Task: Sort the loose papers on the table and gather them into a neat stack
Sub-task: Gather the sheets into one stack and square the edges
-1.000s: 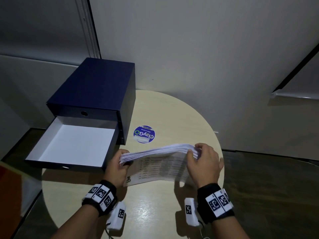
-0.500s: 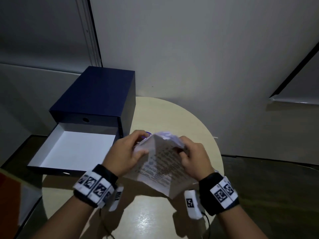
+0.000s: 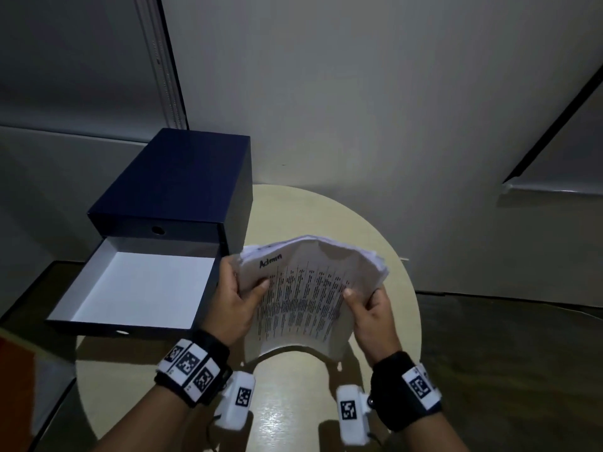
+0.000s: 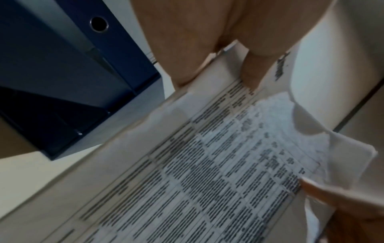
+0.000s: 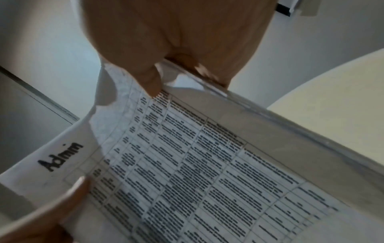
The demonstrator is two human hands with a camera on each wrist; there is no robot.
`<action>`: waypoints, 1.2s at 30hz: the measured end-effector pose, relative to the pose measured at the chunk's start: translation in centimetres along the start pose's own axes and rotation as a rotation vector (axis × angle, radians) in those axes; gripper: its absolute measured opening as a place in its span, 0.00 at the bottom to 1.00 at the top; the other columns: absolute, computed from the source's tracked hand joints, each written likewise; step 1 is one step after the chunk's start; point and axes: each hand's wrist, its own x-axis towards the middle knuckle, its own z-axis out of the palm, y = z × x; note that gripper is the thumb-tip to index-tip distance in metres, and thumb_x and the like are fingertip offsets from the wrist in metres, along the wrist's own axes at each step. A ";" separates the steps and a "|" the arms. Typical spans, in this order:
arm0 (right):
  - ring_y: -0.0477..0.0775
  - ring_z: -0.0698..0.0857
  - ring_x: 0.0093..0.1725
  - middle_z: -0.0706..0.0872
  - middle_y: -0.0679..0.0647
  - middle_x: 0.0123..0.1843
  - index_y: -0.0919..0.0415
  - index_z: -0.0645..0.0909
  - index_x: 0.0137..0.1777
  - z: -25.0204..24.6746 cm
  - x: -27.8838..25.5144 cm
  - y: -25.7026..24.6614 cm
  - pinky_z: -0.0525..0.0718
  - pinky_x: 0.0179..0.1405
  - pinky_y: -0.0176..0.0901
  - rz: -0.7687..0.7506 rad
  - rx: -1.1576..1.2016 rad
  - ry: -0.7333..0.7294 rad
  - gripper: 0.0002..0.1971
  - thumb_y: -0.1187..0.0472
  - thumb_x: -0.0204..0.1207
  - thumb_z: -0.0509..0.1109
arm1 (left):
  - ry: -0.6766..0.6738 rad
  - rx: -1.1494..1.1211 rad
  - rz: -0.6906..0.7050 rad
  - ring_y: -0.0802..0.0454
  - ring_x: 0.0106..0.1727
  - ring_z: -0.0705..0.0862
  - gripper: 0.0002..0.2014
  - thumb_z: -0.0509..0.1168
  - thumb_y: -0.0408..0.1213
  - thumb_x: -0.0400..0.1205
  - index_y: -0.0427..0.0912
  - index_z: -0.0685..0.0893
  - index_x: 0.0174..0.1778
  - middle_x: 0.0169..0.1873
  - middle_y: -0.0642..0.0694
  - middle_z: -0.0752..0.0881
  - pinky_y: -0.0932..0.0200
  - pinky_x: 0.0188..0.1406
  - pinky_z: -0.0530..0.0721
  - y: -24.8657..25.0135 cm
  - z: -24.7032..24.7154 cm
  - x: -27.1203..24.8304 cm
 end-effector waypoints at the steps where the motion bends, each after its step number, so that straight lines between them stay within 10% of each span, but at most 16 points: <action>1: 0.54 0.88 0.62 0.90 0.51 0.59 0.51 0.77 0.68 0.1 -0.4 0.6 0.89 0.59 0.53 0.003 -0.032 -0.005 0.18 0.70 0.83 0.68 | 0.000 0.019 -0.016 0.60 0.59 0.85 0.22 0.70 0.33 0.80 0.60 0.70 0.60 0.58 0.55 0.83 0.53 0.56 0.86 -0.4 0.1 -0.3; 5: 0.37 0.87 0.59 0.86 0.45 0.60 0.42 0.72 0.66 0.5 -1.3 1.1 0.89 0.58 0.43 -0.009 -0.097 -0.027 0.27 0.77 0.81 0.66 | 0.046 0.052 -0.050 0.56 0.61 0.84 0.29 0.70 0.24 0.76 0.62 0.69 0.59 0.60 0.52 0.82 0.48 0.63 0.83 -1.3 0.1 -0.6; 10: 0.39 0.86 0.56 0.86 0.46 0.56 0.59 0.69 0.71 0.4 -0.7 0.6 0.87 0.55 0.49 -0.116 -0.082 -0.021 0.30 0.85 0.73 0.63 | 0.033 0.030 -0.029 0.60 0.56 0.85 0.29 0.66 0.16 0.75 0.52 0.70 0.63 0.58 0.43 0.83 0.56 0.57 0.87 -0.8 0.0 -0.3; 20: 0.52 0.90 0.57 0.88 0.45 0.58 0.54 0.64 0.78 0.7 -0.4 -1.1 0.90 0.55 0.44 -0.258 -0.070 -0.045 0.33 0.70 0.77 0.74 | 0.129 -0.213 0.046 0.59 0.50 0.88 0.23 0.69 0.44 0.77 0.37 0.77 0.66 0.53 0.47 0.86 0.66 0.45 0.85 1.1 0.7 0.8; 25: 0.38 0.88 0.43 0.87 0.31 0.47 0.56 0.80 0.59 2.2 -0.1 -3.0 0.86 0.40 0.33 -0.320 -0.148 0.187 0.22 0.43 0.72 0.74 | 0.287 -0.084 0.027 0.64 0.43 0.86 0.14 0.67 0.54 0.79 0.49 0.84 0.53 0.42 0.61 0.88 0.66 0.42 0.83 0.8 1.1 1.5; 29: 0.42 0.85 0.35 0.86 0.44 0.37 0.57 0.81 0.43 3.0 0.4 -3.2 0.86 0.34 0.47 -0.272 -0.146 0.316 0.10 0.53 0.78 0.76 | 0.342 0.005 -0.009 0.67 0.38 0.84 0.06 0.65 0.55 0.80 0.59 0.84 0.45 0.38 0.66 0.87 0.60 0.41 0.81 0.6 1.2 1.7; 36: 0.39 0.81 0.37 0.85 0.47 0.38 0.56 0.81 0.38 2.9 0.6 -3.3 0.79 0.36 0.33 -0.319 -0.198 0.349 0.07 0.59 0.77 0.67 | 0.404 -0.044 -0.010 0.54 0.43 0.85 0.07 0.64 0.42 0.81 0.49 0.87 0.41 0.39 0.54 0.89 0.53 0.45 0.82 1.0 1.4 2.1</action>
